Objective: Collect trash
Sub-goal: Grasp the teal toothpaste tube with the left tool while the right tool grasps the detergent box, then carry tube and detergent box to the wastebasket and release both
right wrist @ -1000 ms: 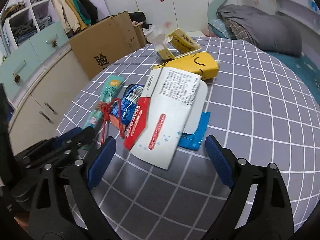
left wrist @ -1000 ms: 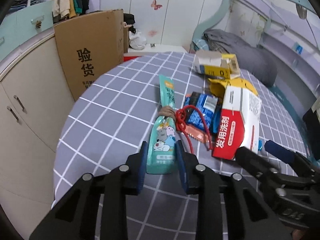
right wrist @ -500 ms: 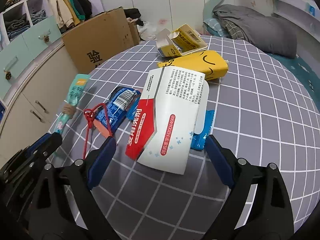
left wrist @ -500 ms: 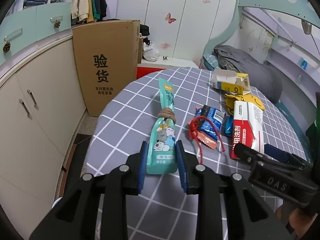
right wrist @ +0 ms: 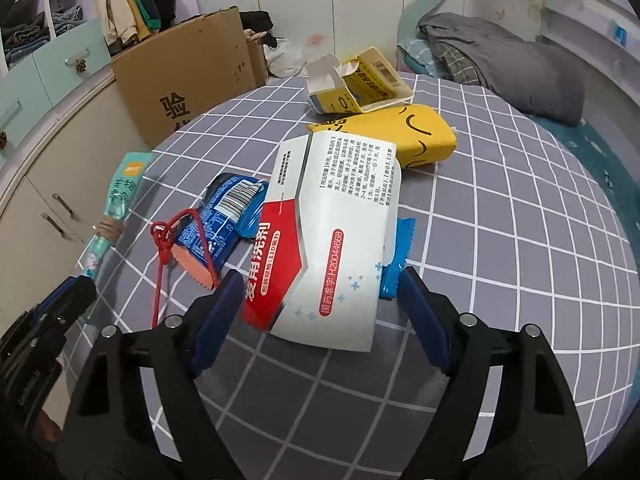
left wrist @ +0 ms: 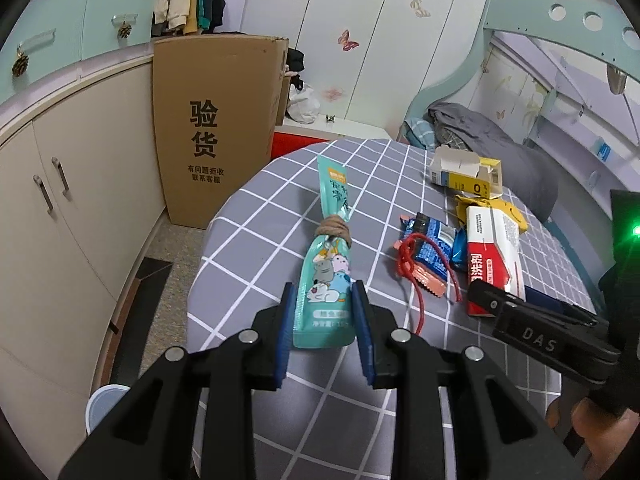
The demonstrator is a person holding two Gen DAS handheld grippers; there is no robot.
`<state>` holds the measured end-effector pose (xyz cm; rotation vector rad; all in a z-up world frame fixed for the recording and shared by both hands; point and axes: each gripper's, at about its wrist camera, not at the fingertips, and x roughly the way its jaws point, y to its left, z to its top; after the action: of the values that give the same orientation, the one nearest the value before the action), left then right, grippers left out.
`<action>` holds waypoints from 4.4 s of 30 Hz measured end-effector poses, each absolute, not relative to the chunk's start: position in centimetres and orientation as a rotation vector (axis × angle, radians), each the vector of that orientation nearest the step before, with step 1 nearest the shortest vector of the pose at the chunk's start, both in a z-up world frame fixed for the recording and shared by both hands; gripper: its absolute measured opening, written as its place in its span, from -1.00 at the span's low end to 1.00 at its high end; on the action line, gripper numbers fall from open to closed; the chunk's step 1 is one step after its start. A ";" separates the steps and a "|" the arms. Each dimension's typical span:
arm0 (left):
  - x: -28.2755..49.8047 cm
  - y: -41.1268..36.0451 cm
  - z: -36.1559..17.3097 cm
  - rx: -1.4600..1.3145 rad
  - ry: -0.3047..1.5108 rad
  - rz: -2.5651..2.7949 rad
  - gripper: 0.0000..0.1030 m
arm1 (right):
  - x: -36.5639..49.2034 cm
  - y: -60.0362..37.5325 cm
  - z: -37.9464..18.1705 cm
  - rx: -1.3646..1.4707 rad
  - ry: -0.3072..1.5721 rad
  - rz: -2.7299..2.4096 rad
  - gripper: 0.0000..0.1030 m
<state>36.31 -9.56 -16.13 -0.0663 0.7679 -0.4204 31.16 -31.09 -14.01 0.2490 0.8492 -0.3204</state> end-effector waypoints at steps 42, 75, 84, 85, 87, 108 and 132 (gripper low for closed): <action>26.1 -6.5 -13.5 -0.122 0.741 -0.445 -0.47 | 20.3 -30.4 -10.1 0.391 0.707 -0.094 -0.37; 21.5 16.1 -15.0 -0.286 0.687 -0.039 -0.47 | 27.1 -2.6 -12.3 0.229 0.871 0.473 -0.38; 23.1 24.3 -22.3 -0.366 0.842 0.107 -0.47 | 29.2 6.5 -17.6 0.146 0.993 0.570 -0.38; 23.3 25.0 -23.1 -0.378 0.859 0.116 -0.47 | 29.4 7.0 -18.2 0.145 1.007 0.574 -0.38; 23.7 25.9 -24.3 -0.387 0.880 0.132 -0.47 | 29.8 8.0 -19.6 0.138 1.030 0.573 -0.38; 25.9 28.4 -28.7 -0.446 0.964 0.220 0.30 | 31.3 10.8 -24.1 0.080 1.127 0.550 -0.38; 24.8 31.4 -28.9 -0.427 0.951 0.414 0.43 | 32.7 13.1 -24.8 0.055 1.080 0.576 0.33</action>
<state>24.80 31.38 -28.88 -0.4265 0.9512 0.4138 32.69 13.07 -24.81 0.0550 1.0799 0.5760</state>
